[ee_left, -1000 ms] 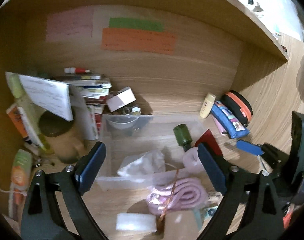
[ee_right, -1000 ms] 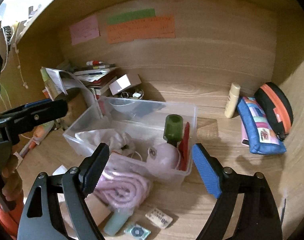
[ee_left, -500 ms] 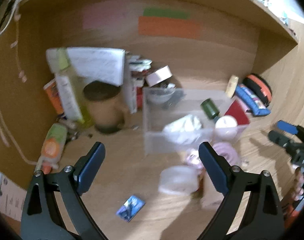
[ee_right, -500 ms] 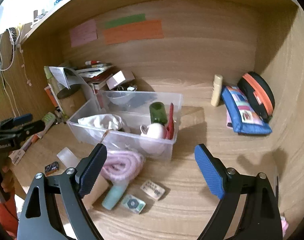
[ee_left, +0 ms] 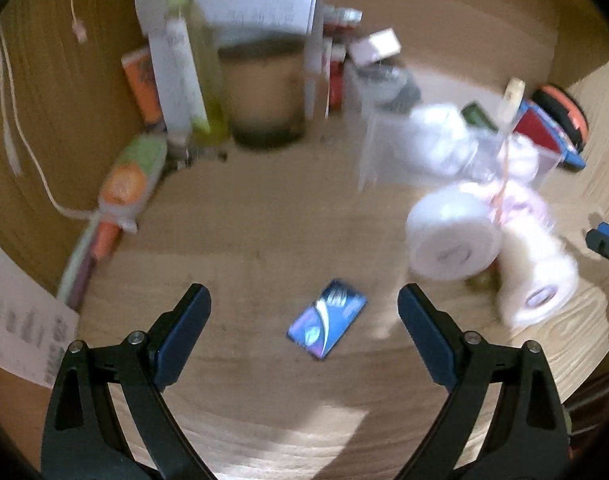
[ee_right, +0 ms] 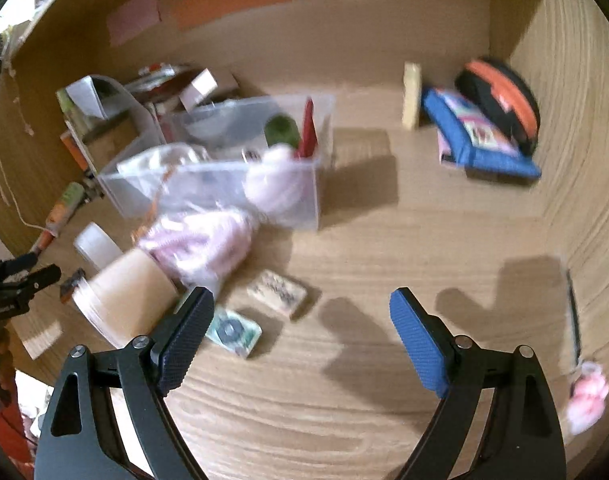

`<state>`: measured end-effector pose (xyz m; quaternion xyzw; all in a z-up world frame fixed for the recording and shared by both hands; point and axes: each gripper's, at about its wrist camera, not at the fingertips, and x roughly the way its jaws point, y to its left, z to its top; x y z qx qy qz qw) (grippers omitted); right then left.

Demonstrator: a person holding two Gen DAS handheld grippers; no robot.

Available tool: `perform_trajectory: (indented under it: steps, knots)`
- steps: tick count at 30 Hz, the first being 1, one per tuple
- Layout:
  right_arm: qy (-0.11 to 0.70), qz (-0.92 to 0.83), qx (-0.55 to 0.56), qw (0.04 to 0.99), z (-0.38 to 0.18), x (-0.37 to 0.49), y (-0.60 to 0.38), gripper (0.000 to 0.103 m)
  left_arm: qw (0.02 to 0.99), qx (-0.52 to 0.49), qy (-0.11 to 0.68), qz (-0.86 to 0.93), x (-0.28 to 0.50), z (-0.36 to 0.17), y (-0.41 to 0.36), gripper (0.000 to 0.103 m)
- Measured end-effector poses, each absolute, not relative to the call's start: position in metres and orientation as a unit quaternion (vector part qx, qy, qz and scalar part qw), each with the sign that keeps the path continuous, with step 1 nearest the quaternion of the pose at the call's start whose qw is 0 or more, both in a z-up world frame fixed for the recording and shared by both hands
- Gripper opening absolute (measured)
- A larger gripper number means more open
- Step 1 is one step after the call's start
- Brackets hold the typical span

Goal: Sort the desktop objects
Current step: 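Move both open tools back over the table toward the remaining items, then grasp the blue card pack with the left tool while the right tool grasps the beige eraser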

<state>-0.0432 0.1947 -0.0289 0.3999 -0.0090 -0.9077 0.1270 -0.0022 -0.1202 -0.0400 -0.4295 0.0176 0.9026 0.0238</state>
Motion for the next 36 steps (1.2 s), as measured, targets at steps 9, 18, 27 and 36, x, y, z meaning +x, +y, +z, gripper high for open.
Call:
perform_trajectory:
  steps: [9,18,27,36]
  knots:
    - [-0.031,-0.890,0.443,0.104,-0.053,-0.054,0.203,0.088,0.030,-0.449,0.015,0.893,-0.005,-0.064,-0.124,0.096]
    - [-0.017,-0.890,0.446,0.093,-0.055,-0.060,0.197,0.088,0.025,-0.421,0.012,0.907,-0.007,-0.062,-0.130,0.070]
    - [0.018,-0.890,0.442,0.113,-0.052,-0.065,0.187,0.086,0.012,-0.409,0.023,0.912,-0.005,-0.060,-0.129,0.027]
    - [0.006,-0.879,0.455,0.140,-0.053,-0.073,0.178,0.074,0.036,-0.389,-0.015,0.920,-0.004,-0.040,-0.130,0.026]
